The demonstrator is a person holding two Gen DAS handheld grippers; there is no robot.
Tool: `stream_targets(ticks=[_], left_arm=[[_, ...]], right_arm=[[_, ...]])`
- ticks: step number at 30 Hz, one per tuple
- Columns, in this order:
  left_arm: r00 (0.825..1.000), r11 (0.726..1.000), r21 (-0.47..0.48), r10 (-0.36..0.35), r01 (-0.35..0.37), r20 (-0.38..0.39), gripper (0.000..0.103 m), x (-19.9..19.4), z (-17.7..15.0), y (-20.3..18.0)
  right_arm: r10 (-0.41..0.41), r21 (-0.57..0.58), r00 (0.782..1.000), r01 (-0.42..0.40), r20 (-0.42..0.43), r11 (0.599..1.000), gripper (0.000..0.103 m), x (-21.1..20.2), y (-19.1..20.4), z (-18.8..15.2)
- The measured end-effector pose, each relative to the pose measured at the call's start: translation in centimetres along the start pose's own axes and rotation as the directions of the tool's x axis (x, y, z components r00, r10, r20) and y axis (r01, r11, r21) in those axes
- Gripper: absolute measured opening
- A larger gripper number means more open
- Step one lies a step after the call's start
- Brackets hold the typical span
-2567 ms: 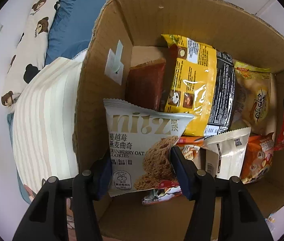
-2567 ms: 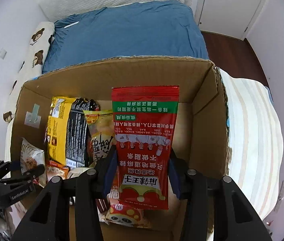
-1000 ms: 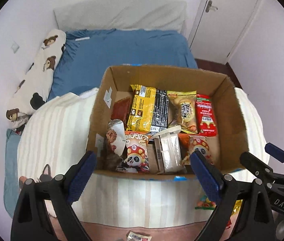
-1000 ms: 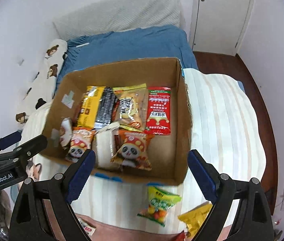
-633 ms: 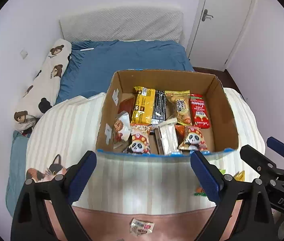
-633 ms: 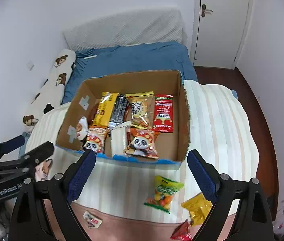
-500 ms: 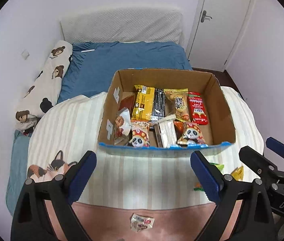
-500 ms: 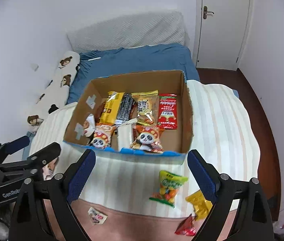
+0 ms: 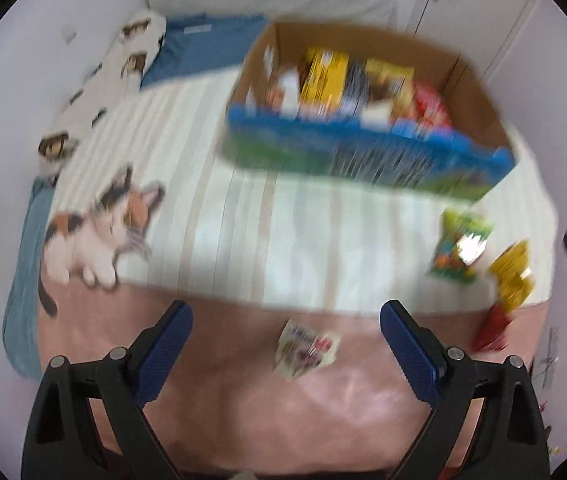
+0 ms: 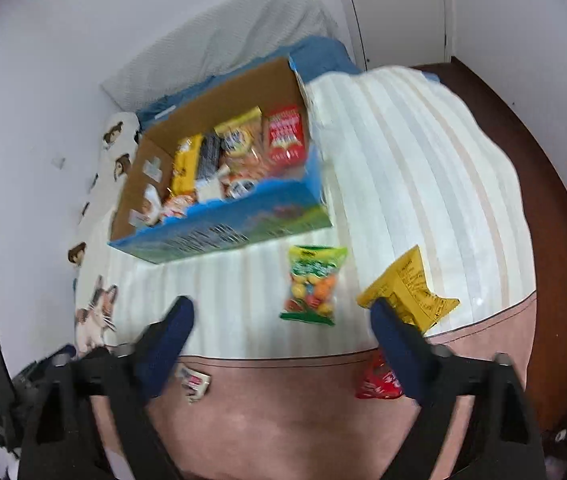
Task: Organize snacks
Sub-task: 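Move both tools back toward the remaining snacks on the bed, then grasp the white candy pouch with left tool while right tool grasps green candy bag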
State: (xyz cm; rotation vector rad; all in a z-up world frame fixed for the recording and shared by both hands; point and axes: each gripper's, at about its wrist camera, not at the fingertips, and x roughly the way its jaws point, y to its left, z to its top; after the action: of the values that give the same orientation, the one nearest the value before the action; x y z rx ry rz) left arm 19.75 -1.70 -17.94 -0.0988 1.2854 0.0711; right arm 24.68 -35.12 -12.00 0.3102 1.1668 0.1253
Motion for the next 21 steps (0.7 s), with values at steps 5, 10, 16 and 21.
stream_targets(ticks=[5, 10, 16, 21], left_arm=[[0.988, 1.0, 0.018, 0.027, -0.025, -0.15, 0.096, 5.4, -2.6, 0.2], [0.969, 0.999, 0.038, -0.004, 0.013, -0.246, 0.096, 9.3, -4.0, -0.7], [0.955, 0.999, 0.028, -0.028, 0.038, -0.295, 0.096, 11.3, -5.2, -1.0], [0.954, 0.999, 0.014, -0.042, 0.048, -0.296, 0.096, 11.6, -5.6, -0.6]], right_arm=[[-0.03, 0.023, 0.996, 0.033, -0.085, 0.999, 0.072, 6.1, -1.1, 0.6], [-0.063, 0.032, 0.978, 0.07, -0.2, 0.997, 0.076, 12.8, -0.6, 1.6], [-0.16, -0.004, 0.956, 0.164, -0.245, 0.986, 0.074, 19.1, 0.2, 1.7], [-0.174, -0.115, 0.953, 0.15, -0.246, 0.982, 0.054, 19.2, 1.7, -0.6]])
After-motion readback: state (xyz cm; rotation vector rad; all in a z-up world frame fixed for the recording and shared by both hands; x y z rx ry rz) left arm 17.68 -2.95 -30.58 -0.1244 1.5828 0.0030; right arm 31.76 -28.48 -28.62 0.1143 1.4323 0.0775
